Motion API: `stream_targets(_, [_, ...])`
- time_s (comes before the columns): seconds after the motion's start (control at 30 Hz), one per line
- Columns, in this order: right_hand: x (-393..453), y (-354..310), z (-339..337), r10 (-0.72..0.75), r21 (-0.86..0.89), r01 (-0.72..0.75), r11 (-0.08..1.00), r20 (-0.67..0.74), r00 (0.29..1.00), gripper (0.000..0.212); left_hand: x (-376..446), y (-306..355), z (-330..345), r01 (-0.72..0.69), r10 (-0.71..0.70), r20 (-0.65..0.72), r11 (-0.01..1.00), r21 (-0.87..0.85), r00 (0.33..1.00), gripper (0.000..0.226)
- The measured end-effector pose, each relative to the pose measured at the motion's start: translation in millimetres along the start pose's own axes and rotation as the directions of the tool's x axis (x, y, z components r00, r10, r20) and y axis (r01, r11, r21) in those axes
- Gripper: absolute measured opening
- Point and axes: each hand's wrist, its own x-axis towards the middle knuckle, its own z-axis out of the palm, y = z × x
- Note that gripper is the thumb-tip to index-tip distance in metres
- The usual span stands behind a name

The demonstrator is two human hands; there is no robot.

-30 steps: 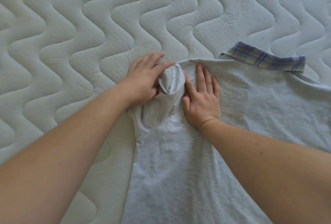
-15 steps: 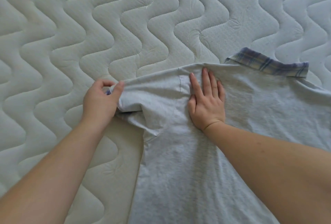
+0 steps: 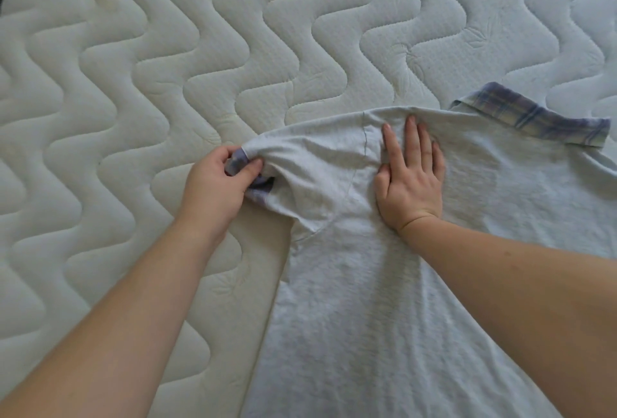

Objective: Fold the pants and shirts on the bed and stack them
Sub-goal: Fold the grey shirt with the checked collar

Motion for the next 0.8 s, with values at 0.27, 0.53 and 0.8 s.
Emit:
stream_targets(0.27, [0, 1, 2, 0.003, -0.003, -0.003, 1.000, -0.003, 1.000, 0.066, -10, -9, 2, 0.043, -0.056, -0.481, 0.998, -0.039, 0.875, 0.044])
stream_targets(0.53, [0, 0, 2, 0.002, -0.004, -0.002, 1.000, -0.019, 1.000, 0.065, -60, -34, 16, 0.081, -0.077, -0.056, 0.993, 0.084, 0.995, 0.030])
stream_targets(0.8, [0, 0, 2, 0.000, 0.008, 0.000, 1.000, -0.038, 0.999, 0.065, -76, -28, 3, 0.029, -0.005, -0.188, 0.992, 0.126, 0.982, 0.025])
